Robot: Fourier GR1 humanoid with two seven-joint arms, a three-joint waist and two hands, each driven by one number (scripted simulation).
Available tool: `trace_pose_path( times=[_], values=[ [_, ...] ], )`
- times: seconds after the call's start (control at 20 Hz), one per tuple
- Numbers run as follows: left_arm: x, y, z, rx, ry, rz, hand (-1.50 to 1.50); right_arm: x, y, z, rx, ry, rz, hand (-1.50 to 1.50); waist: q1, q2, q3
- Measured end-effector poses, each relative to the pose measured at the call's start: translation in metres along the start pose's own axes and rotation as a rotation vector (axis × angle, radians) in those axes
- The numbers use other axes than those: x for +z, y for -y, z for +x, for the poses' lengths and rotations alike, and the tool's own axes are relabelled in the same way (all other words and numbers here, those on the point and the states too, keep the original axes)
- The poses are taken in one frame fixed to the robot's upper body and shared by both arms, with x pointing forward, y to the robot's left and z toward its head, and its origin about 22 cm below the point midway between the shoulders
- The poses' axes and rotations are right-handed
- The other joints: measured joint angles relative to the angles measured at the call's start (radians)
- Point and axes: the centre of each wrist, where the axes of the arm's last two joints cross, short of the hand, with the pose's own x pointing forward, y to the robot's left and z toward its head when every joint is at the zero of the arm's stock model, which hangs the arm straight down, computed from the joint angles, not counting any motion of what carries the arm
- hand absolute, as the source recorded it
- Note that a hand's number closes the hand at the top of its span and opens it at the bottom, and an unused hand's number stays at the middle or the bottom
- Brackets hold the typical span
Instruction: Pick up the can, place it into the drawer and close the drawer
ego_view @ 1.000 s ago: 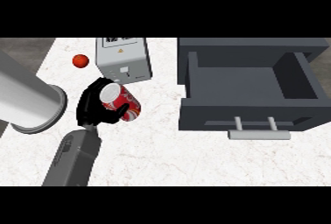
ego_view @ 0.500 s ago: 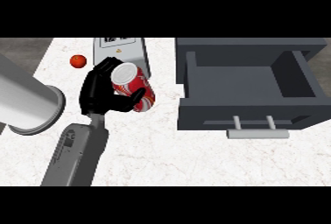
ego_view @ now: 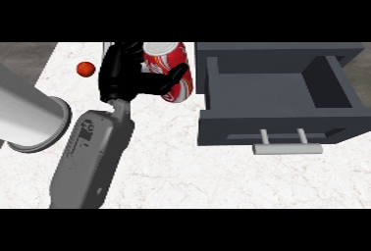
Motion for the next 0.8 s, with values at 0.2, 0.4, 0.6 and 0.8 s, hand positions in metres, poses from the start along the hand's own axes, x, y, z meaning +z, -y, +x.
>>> trace_pose_path(
  times=[0.2, 0.4, 0.6, 0.8],
  values=[
    [-0.012, 0.020, 0.013, -0.007, -0.004, -0.011, 1.50, -0.002, 0.000, 0.000, -0.002, 0.006, -0.004, -1.50, -0.001, 0.000, 0.000],
    [-0.025, 0.044, 0.021, -0.013, 0.000, -0.014, 1.50, -0.004, -0.005, 0.001, -0.003, 0.002, 0.004, -1.50, -0.006, 0.002, 0.000],
    [-0.036, 0.065, 0.024, -0.021, 0.002, -0.015, 1.50, -0.008, -0.006, 0.002, -0.004, 0.002, 0.011, -1.50, -0.010, 0.003, 0.000],
    [-0.048, 0.084, 0.030, -0.033, 0.006, -0.020, 1.50, -0.009, -0.005, 0.002, -0.013, 0.007, 0.008, -1.50, -0.015, 0.004, 0.000]
  ],
)
